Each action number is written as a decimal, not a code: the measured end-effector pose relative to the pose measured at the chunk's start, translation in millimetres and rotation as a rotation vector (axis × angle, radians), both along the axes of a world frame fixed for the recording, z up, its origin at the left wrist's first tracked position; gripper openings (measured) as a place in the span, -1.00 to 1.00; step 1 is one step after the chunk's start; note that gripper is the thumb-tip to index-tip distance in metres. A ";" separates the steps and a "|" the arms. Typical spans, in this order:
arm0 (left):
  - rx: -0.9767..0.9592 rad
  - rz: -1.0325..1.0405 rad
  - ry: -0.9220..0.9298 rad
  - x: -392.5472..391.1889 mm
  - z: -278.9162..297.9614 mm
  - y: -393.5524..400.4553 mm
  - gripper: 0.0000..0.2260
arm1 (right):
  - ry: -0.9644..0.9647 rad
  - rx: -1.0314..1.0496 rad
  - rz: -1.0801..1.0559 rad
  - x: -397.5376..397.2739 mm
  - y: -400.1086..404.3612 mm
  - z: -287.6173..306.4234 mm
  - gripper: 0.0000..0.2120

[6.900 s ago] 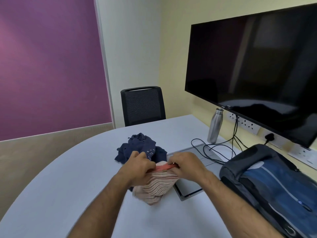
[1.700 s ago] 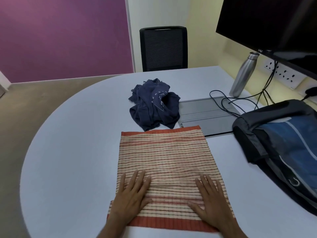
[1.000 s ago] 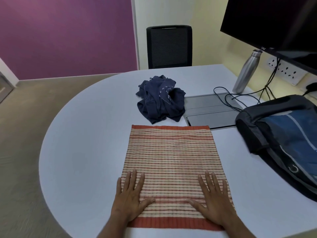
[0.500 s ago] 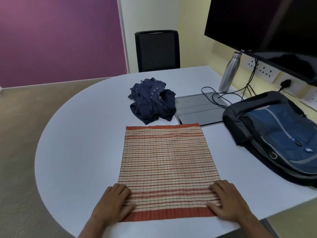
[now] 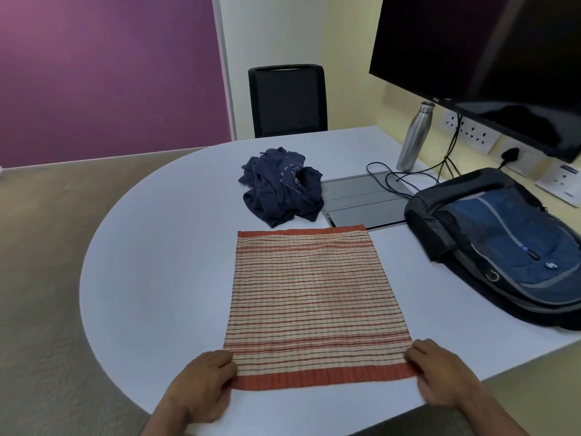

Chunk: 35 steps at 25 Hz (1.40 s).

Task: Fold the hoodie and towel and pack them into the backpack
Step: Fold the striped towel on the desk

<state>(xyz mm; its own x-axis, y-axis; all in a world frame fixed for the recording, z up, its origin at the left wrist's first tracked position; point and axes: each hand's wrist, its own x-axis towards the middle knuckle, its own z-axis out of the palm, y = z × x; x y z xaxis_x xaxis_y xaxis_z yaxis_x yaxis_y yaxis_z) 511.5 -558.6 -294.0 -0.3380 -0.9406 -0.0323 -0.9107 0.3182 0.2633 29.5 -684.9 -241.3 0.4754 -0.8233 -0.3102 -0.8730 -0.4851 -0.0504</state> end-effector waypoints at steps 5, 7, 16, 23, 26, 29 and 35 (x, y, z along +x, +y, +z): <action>0.038 0.003 -0.016 0.7 5.1 12.4 -0.51 | 0.050 -0.044 -0.016 4.6 9.8 -5.9 -0.66; 0.038 0.004 0.000 1.4 9.6 13.7 -0.60 | 0.061 -0.045 -0.024 7.7 12.3 -8.4 -0.64; -0.125 -0.055 0.030 1.7 1.3 13.9 -0.85 | 0.120 -0.064 -0.023 8.9 20.3 -20.5 -0.60; 0.030 0.031 0.054 5.4 -8.1 13.9 -0.49 | 0.109 -0.082 -0.037 8.6 22.3 -19.6 -0.61; -0.008 0.096 0.035 10.0 -12.4 12.7 -0.58 | 0.041 -0.122 -0.096 10.6 18.2 -10.0 -0.67; -0.074 0.184 0.094 11.9 1.9 7.5 -0.74 | -0.079 -0.159 -0.208 9.6 8.0 -3.9 -0.73; -0.239 0.363 0.262 20.0 30.8 -39.4 -0.72 | -0.531 -0.214 -0.501 15.7 -53.1 22.4 -0.78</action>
<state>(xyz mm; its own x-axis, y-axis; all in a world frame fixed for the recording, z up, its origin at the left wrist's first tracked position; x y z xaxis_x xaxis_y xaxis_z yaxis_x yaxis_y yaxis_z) 531.4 -598.1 -263.2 0.0448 -0.9696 0.2405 -0.8867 0.0723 0.4567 45.1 -738.0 -218.9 0.0699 -0.9965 0.0466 -0.8760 -0.0837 -0.4750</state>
